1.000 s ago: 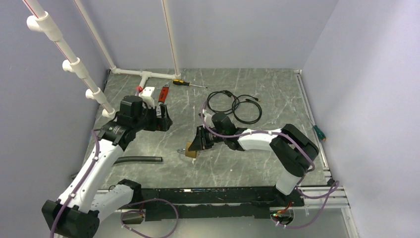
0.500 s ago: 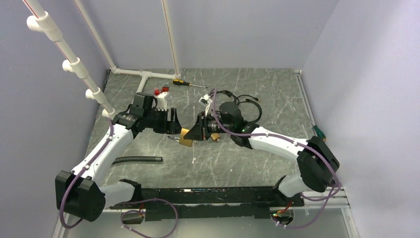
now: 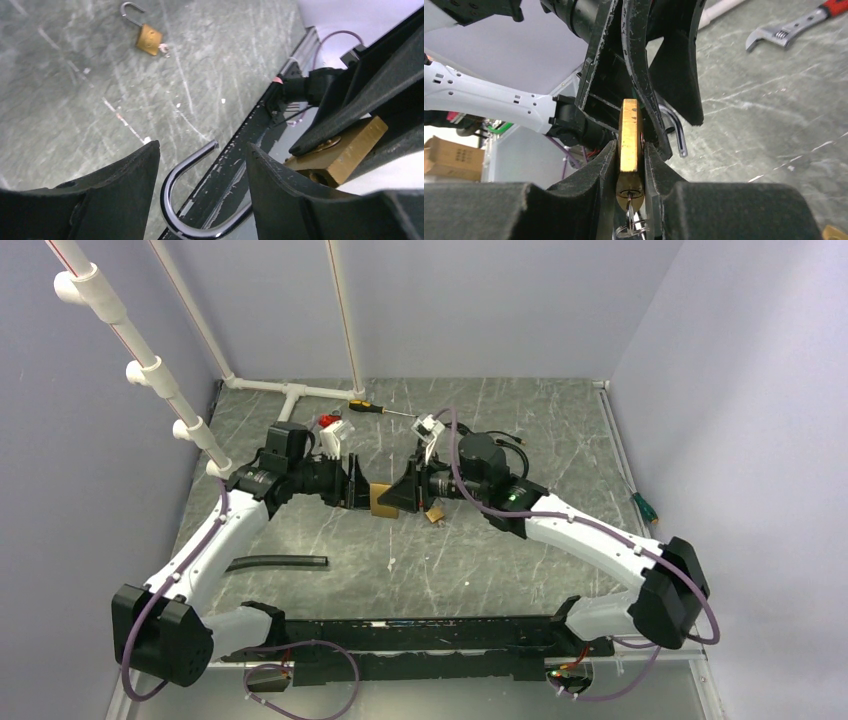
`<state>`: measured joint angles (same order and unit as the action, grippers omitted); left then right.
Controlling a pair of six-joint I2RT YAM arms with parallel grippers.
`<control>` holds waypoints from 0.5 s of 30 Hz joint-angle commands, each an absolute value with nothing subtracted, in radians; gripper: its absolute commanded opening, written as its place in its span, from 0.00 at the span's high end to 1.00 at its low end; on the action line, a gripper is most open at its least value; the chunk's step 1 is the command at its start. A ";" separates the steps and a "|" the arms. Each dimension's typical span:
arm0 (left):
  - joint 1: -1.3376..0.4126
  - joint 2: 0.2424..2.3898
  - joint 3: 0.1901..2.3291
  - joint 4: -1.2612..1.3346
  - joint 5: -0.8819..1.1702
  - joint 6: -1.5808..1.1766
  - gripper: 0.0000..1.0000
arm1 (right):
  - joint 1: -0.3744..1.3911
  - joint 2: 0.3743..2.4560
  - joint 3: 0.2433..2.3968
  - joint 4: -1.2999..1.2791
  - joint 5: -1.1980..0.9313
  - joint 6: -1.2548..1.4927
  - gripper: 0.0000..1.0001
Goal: Unlock with the key
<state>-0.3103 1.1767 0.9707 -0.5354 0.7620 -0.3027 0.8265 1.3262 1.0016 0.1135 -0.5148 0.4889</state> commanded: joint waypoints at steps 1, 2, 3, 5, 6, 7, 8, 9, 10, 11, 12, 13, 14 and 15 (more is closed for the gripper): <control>-0.318 1.156 0.974 -0.475 0.953 -0.352 0.33 | 0.823 1.251 1.075 0.211 -0.388 0.390 1.00; -0.318 1.158 0.975 -0.471 0.966 -0.358 0.33 | 0.823 1.247 1.069 0.218 -0.382 0.386 1.00; -0.318 1.160 0.977 -0.471 0.977 -0.360 0.33 | 0.822 1.244 1.063 0.221 -0.377 0.380 1.00; -0.318 1.165 0.974 -0.469 0.982 -0.366 0.32 | 0.823 1.236 1.055 0.225 -0.367 0.377 1.00; -0.318 1.169 0.977 -0.477 0.977 -0.365 0.32 | 0.823 1.229 1.050 0.232 -0.367 0.376 1.00; -0.318 1.173 0.979 -0.481 0.976 -0.364 0.32 | 0.822 1.223 1.047 0.236 -0.365 0.376 1.00; -0.318 1.177 0.979 -0.477 0.984 -0.368 0.32 | 0.823 1.218 1.047 0.233 -0.360 0.374 1.00; -0.318 1.180 0.978 -0.471 0.995 -0.373 0.31 | 0.823 1.213 1.048 0.230 -0.358 0.373 1.00; -0.318 1.184 0.975 -0.465 1.004 -0.381 0.29 | 0.823 1.209 1.049 0.227 -0.354 0.374 1.00; -0.318 1.189 0.973 -0.461 1.006 -0.388 0.28 | 0.822 1.203 1.048 0.226 -0.349 0.376 1.00; -0.318 1.196 0.972 -0.461 1.004 -0.392 0.26 | 0.822 1.196 1.048 0.226 -0.344 0.377 1.00; -0.318 1.202 0.973 -0.464 1.000 -0.393 0.26 | 0.822 1.192 1.047 0.228 -0.343 0.378 1.00; -0.318 1.206 0.975 -0.469 0.994 -0.392 0.26 | 0.822 1.185 1.046 0.228 -0.346 0.380 1.00; -0.318 1.209 0.977 -0.476 0.985 -0.388 0.25 | 0.823 1.179 1.046 0.231 -0.357 0.383 1.00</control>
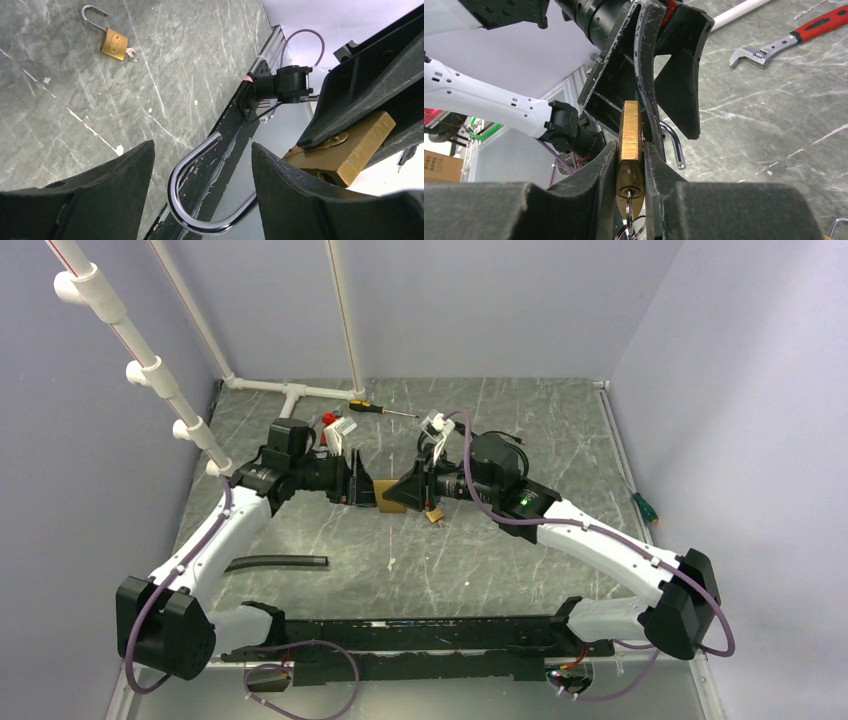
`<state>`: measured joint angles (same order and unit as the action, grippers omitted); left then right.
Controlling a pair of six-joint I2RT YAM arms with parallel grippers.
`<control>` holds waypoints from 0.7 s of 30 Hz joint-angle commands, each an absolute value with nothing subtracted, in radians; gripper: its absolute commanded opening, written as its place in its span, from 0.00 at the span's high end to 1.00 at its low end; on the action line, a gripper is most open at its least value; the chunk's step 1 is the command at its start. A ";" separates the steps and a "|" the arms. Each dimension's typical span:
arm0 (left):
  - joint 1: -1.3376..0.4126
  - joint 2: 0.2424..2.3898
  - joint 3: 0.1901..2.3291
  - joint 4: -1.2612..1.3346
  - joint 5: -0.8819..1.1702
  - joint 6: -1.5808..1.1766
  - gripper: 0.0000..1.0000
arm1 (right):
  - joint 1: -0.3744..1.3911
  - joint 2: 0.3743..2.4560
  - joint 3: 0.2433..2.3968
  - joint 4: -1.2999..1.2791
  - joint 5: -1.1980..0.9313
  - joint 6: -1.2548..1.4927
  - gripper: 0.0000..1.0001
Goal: Unlock with the key
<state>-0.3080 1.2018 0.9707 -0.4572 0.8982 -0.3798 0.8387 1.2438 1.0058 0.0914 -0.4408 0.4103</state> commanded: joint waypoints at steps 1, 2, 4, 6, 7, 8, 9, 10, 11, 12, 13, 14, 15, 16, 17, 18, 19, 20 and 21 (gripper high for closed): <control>-0.318 1.212 0.982 -0.487 0.970 -0.383 0.25 | 0.823 1.174 1.045 0.234 -0.367 0.387 1.00; -0.318 1.214 0.985 -0.498 0.950 -0.379 0.24 | 0.823 1.170 1.045 0.235 -0.377 0.391 1.00; -0.318 1.221 0.991 -0.514 0.926 -0.375 0.22 | 0.824 1.166 1.045 0.239 -0.415 0.401 1.00; -0.318 1.224 0.999 -0.529 0.917 -0.370 0.21 | 0.823 1.168 1.046 0.244 -0.456 0.414 1.00; -0.318 1.222 1.001 -0.531 0.913 -0.368 0.21 | 0.822 1.171 1.044 0.250 -0.475 0.422 1.00; -0.318 1.220 1.002 -0.534 0.903 -0.367 0.19 | 0.823 1.171 1.042 0.254 -0.487 0.429 1.00; -0.316 1.216 1.004 -0.541 0.885 -0.365 0.16 | 0.822 1.171 1.036 0.260 -0.498 0.435 1.00; -0.316 1.213 1.005 -0.549 0.865 -0.361 0.10 | 0.822 1.169 1.031 0.266 -0.504 0.441 1.00; -0.315 1.212 1.006 -0.556 0.841 -0.358 0.08 | 0.823 1.161 1.024 0.268 -0.498 0.441 1.00; -0.313 1.213 1.006 -0.562 0.820 -0.358 0.07 | 0.823 1.152 1.016 0.265 -0.483 0.438 1.00; -0.312 1.217 1.007 -0.568 0.808 -0.356 0.07 | 0.822 1.141 1.007 0.264 -0.461 0.436 1.00; -0.310 1.223 1.009 -0.571 0.803 -0.357 0.08 | 0.822 1.127 0.998 0.265 -0.429 0.431 1.00; -0.310 1.233 1.010 -0.574 0.802 -0.356 0.08 | 0.822 1.113 0.988 0.264 -0.382 0.429 1.00; -0.309 1.239 1.012 -0.576 0.803 -0.356 0.09 | 0.821 1.098 0.979 0.263 -0.338 0.428 1.00; -0.308 1.245 1.014 -0.577 0.805 -0.355 0.10 | 0.821 1.083 0.970 0.269 -0.302 0.425 1.00; -0.307 1.248 1.014 -0.577 0.809 -0.354 0.12 | 0.821 1.071 0.959 0.279 -0.271 0.424 1.00; -0.307 1.250 1.012 -0.575 0.814 -0.356 0.13 | 0.821 1.058 0.950 0.288 -0.242 0.423 1.00; -0.307 1.249 1.010 -0.572 0.820 -0.357 0.13 | 0.817 1.049 0.943 0.299 -0.224 0.425 1.00; -0.307 1.249 1.008 -0.569 0.822 -0.357 0.13 | 0.814 1.044 0.939 0.310 -0.215 0.427 1.00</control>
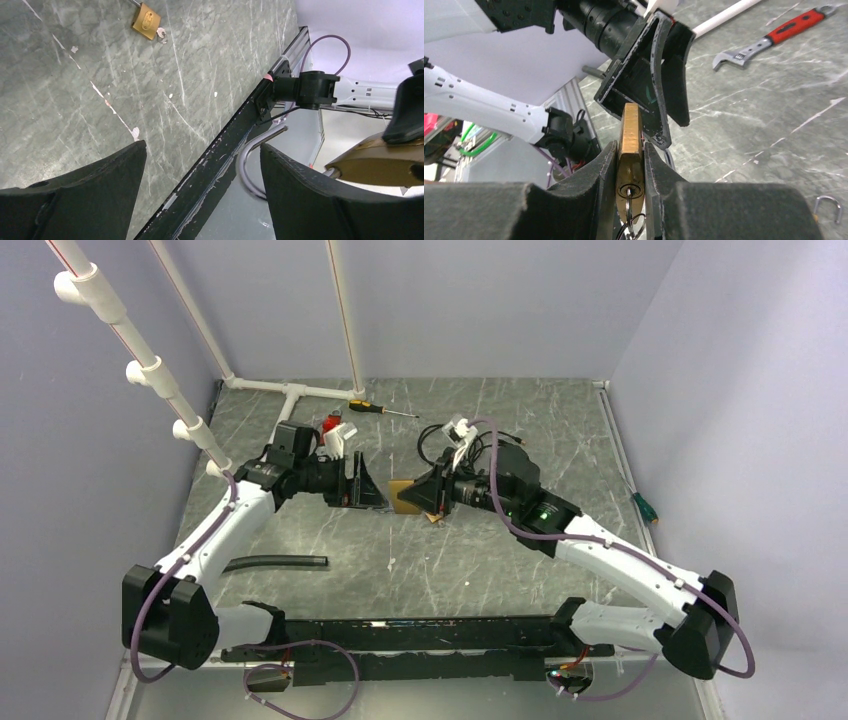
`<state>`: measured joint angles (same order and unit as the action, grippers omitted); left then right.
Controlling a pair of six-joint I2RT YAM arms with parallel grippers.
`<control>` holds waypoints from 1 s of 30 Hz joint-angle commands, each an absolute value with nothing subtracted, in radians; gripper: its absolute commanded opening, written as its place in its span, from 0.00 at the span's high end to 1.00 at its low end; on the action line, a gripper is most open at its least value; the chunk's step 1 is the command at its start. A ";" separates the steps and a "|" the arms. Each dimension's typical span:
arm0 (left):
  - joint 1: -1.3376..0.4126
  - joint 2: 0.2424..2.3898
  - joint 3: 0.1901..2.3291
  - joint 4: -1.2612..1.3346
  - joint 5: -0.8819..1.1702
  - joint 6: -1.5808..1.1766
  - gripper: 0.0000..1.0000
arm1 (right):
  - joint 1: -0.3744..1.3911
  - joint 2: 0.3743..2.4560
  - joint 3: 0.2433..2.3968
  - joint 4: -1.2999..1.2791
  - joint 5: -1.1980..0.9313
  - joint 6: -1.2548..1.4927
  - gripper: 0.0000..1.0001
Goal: Unlock with the key
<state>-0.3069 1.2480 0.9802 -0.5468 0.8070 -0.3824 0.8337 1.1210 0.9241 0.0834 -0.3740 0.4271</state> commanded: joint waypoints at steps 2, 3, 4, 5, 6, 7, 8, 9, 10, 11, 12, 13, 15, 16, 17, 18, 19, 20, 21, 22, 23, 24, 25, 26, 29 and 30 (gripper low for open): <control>-0.307 1.248 1.006 -0.571 0.811 -0.357 0.13 | 0.809 1.045 0.943 0.326 -0.220 0.437 1.00; -0.307 1.249 1.007 -0.574 0.807 -0.356 0.13 | 0.807 1.051 0.950 0.328 -0.230 0.441 1.00; -0.307 1.250 1.009 -0.575 0.807 -0.355 0.12 | 0.807 1.059 0.959 0.331 -0.242 0.445 1.00; -0.307 1.250 1.010 -0.577 0.806 -0.354 0.12 | 0.807 1.069 0.966 0.334 -0.256 0.449 1.00; -0.307 1.249 1.013 -0.583 0.803 -0.353 0.11 | 0.807 1.080 0.971 0.336 -0.270 0.454 1.00; -0.306 1.245 1.015 -0.586 0.794 -0.352 0.10 | 0.807 1.091 0.974 0.337 -0.279 0.460 1.00; -0.305 1.240 1.016 -0.592 0.779 -0.350 0.10 | 0.808 1.101 0.971 0.340 -0.283 0.464 1.00; -0.303 1.233 1.019 -0.601 0.759 -0.348 0.09 | 0.807 1.106 0.964 0.341 -0.278 0.469 1.00; -0.299 1.224 1.023 -0.611 0.726 -0.345 0.08 | 0.807 1.109 0.954 0.339 -0.261 0.475 1.00; -0.292 1.212 1.027 -0.623 0.681 -0.343 0.07 | 0.805 1.112 0.945 0.332 -0.235 0.484 1.00; -0.285 1.202 1.029 -0.635 0.618 -0.340 0.05 | 0.801 1.115 0.935 0.322 -0.208 0.493 1.00; -0.276 1.191 1.030 -0.649 0.554 -0.340 0.04 | 0.796 1.118 0.922 0.315 -0.178 0.506 1.00; -0.246 1.179 1.039 -0.680 0.419 -0.346 0.02 | 0.776 1.133 0.897 0.299 -0.131 0.540 1.00; -0.234 1.170 1.040 -0.692 0.358 -0.353 0.01 | 0.763 1.145 0.882 0.300 -0.124 0.562 1.00; -0.223 1.160 1.041 -0.703 0.290 -0.357 0.01 | 0.752 1.155 0.866 0.309 -0.133 0.585 1.00; -0.217 1.150 1.045 -0.715 0.206 -0.357 0.01 | 0.743 1.168 0.847 0.325 -0.145 0.607 1.00; -0.214 1.141 1.049 -0.728 0.152 -0.359 0.01 | 0.741 1.177 0.827 0.347 -0.156 0.623 1.00; -0.213 1.129 1.051 -0.737 0.107 -0.360 0.01 | 0.741 1.188 0.808 0.369 -0.165 0.634 1.00; -0.213 1.112 1.051 -0.742 0.076 -0.363 0.01 | 0.741 1.206 0.796 0.380 -0.178 0.650 1.00; -0.213 1.098 1.045 -0.739 0.056 -0.365 0.01 | 0.741 1.225 0.791 0.392 -0.198 0.666 1.00; -0.212 1.084 1.041 -0.732 0.040 -0.366 0.01 | 0.741 1.248 0.787 0.404 -0.218 0.683 1.00; -0.212 1.072 1.040 -0.730 0.025 -0.369 0.01 | 0.742 1.272 0.782 0.422 -0.240 0.703 1.00; -0.212 1.064 1.040 -0.734 0.008 -0.370 0.01 | 0.747 1.297 0.780 0.447 -0.259 0.722 1.00; -0.211 1.057 1.040 -0.735 0.004 -0.371 0.01 | 0.753 1.327 0.781 0.467 -0.280 0.740 1.00; -0.209 1.048 1.040 -0.735 0.003 -0.371 0.01 | 0.766 1.431 0.818 0.506 -0.352 0.797 1.00; -0.209 1.049 1.040 -0.735 0.003 -0.370 0.01 | 0.768 1.483 0.832 0.519 -0.377 0.813 1.00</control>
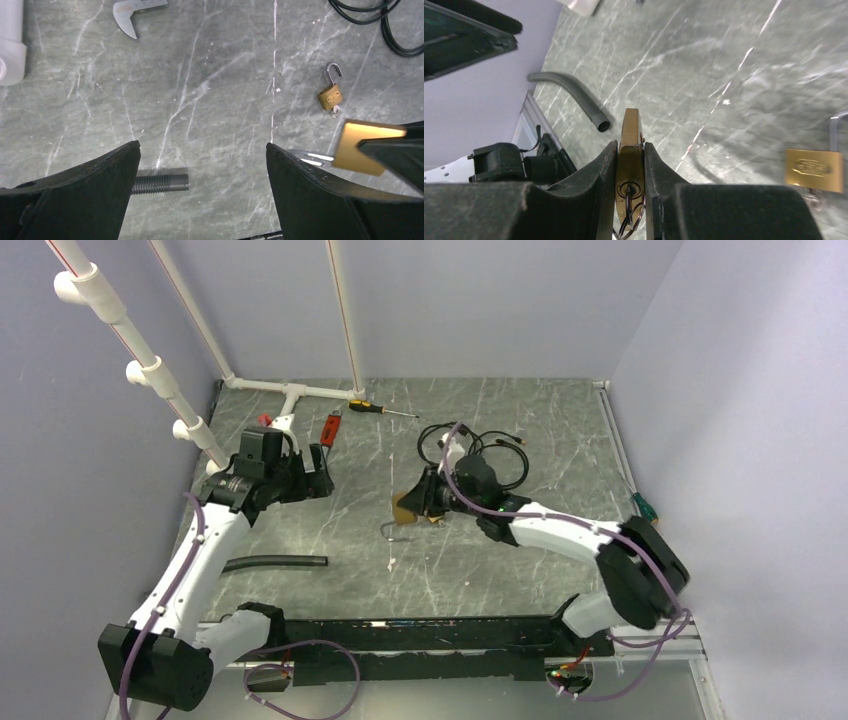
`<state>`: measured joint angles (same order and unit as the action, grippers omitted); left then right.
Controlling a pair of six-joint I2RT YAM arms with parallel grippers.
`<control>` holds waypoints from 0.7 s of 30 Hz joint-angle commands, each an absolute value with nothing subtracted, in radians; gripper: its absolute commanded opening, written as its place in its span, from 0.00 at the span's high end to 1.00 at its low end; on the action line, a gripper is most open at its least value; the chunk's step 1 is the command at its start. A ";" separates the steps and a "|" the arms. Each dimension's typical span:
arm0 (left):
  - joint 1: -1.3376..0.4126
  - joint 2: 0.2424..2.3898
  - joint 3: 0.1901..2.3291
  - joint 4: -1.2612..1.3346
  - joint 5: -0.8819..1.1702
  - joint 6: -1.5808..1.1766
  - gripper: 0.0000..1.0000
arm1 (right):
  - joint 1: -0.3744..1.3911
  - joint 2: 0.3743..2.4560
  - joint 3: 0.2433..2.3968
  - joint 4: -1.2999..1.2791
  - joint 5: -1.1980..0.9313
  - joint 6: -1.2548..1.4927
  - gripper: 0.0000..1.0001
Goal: Unlock with the key
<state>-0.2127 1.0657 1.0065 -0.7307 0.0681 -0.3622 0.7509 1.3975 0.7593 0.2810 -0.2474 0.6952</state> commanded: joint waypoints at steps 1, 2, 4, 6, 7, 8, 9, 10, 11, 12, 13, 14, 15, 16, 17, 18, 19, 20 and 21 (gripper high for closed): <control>-0.207 1.050 1.040 -0.736 0.003 -0.370 0.01 | 0.770 1.522 0.848 0.530 -0.405 0.827 1.00; -0.207 1.052 1.041 -0.738 0.003 -0.369 0.01 | 0.770 1.560 0.859 0.541 -0.424 0.842 1.00; -0.207 1.055 1.043 -0.740 0.003 -0.368 0.01 | 0.770 1.629 0.875 0.581 -0.461 0.865 1.00; -0.206 1.055 1.041 -0.737 0.003 -0.368 0.01 | 0.769 1.689 0.893 0.605 -0.483 0.881 1.00; -0.206 1.054 1.041 -0.736 0.003 -0.368 0.01 | 0.767 1.717 0.903 0.610 -0.491 0.883 1.00; -0.206 1.054 1.040 -0.736 0.003 -0.368 0.01 | 0.767 1.738 0.914 0.609 -0.492 0.878 1.00; -0.206 1.055 1.040 -0.735 0.003 -0.368 0.01 | 0.767 1.758 0.926 0.604 -0.490 0.871 1.00; -0.206 1.055 1.040 -0.735 0.003 -0.368 0.01 | 0.767 1.774 0.933 0.601 -0.489 0.862 1.00; -0.204 1.057 1.040 -0.735 0.003 -0.368 0.01 | 0.766 1.787 0.939 0.601 -0.486 0.852 1.00; -0.204 1.058 1.040 -0.733 0.003 -0.366 0.01 | 0.766 1.801 0.944 0.601 -0.485 0.839 1.00; -0.204 1.058 1.040 -0.733 0.003 -0.366 0.01 | 0.763 1.811 0.949 0.599 -0.487 0.827 1.00; -0.204 1.060 1.041 -0.734 0.003 -0.367 0.01 | 0.761 1.822 0.954 0.592 -0.488 0.808 1.00; -0.204 1.060 1.042 -0.734 0.003 -0.366 0.01 | 0.758 1.830 0.959 0.583 -0.487 0.792 0.99; -0.204 1.060 1.040 -0.732 0.003 -0.365 0.01 | 0.756 1.838 0.968 0.570 -0.484 0.777 0.90; -0.204 1.060 1.040 -0.731 0.005 -0.365 0.00 | 0.754 1.848 0.972 0.554 -0.475 0.761 0.79; -0.204 1.061 1.039 -0.730 0.006 -0.365 0.01 | 0.750 1.854 0.977 0.540 -0.467 0.747 0.67; -0.204 1.062 1.041 -0.730 0.006 -0.365 0.01 | 0.747 1.860 0.980 0.528 -0.458 0.738 0.58; -0.203 1.064 1.041 -0.730 0.006 -0.365 0.01 | 0.742 1.865 0.981 0.518 -0.450 0.732 0.53; -0.203 1.065 1.041 -0.731 0.004 -0.365 0.01 | 0.738 1.869 0.982 0.512 -0.445 0.727 0.51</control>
<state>-0.2100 1.0622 1.0065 -0.7437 0.0200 -0.3618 0.7586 1.8690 0.9260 0.4534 -0.4522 0.7807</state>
